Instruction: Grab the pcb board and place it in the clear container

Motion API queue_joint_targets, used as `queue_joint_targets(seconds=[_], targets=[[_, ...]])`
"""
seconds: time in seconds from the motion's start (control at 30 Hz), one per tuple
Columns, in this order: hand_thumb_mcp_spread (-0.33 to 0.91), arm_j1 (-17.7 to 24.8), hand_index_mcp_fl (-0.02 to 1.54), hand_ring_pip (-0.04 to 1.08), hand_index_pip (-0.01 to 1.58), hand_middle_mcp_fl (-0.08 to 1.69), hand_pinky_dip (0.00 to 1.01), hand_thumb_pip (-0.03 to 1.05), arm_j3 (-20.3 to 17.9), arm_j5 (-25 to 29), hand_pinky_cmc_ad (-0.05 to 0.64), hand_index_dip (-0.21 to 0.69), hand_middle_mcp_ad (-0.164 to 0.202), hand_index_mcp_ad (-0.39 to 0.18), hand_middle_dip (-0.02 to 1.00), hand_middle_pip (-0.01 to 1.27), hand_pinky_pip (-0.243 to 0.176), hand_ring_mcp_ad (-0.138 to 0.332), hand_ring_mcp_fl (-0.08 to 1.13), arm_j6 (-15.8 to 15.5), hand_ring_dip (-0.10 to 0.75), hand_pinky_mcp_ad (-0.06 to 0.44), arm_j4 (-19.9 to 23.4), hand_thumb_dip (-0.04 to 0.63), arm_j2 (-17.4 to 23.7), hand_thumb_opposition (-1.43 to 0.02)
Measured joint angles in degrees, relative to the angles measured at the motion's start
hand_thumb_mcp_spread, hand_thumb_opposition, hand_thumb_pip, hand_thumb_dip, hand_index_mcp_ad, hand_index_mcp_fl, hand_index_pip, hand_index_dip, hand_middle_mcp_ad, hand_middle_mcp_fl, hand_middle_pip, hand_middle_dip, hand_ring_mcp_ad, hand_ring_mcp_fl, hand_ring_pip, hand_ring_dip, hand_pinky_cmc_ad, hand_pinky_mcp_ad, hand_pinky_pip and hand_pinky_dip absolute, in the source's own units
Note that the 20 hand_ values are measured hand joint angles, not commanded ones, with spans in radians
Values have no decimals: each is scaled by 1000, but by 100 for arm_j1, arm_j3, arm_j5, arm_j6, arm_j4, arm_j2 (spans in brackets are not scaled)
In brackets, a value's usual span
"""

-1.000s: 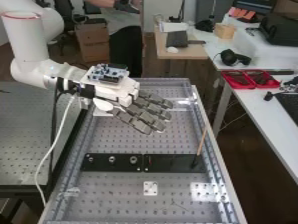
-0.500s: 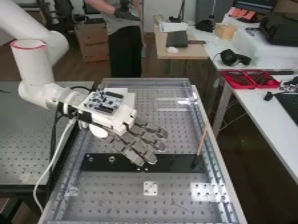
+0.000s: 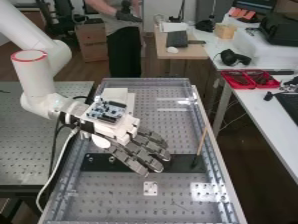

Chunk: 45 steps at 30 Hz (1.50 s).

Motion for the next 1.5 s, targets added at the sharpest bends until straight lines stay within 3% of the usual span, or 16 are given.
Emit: queue_joint_targets(seconds=[0.2, 0.53, 0.73, 0.93, 1.5], targets=[[538, -159, 77, 101, 726, 37, 183, 302, 113, -269, 330, 429, 91, -106, 134, 148, -93, 154, 16, -99, -5, 232, 26, 150, -66, -730], [557, -368, 38, 105, 1049, 38, 183, 314, 239, -697, 330, 466, 91, -122, 140, 152, -91, 131, 16, -223, -3, 232, 284, 173, -215, -757], [581, -515, 24, 106, 1251, 37, 183, 318, 238, -1022, 333, 515, 65, -126, 157, 152, -75, 126, 16, -276, 10, 232, 590, 190, -343, -775], [600, -587, 21, 103, 1318, 37, 182, 318, 309, -1216, 333, 555, 63, -127, 159, 152, -63, 113, 16, -334, 10, 232, 586, 190, -465, -791], [602, -750, 3, 105, 1326, 37, 183, 325, 383, -1688, 330, 538, 63, -155, 171, 152, -59, 113, 19, -595, 24, 230, 756, 206, -661, -820]])
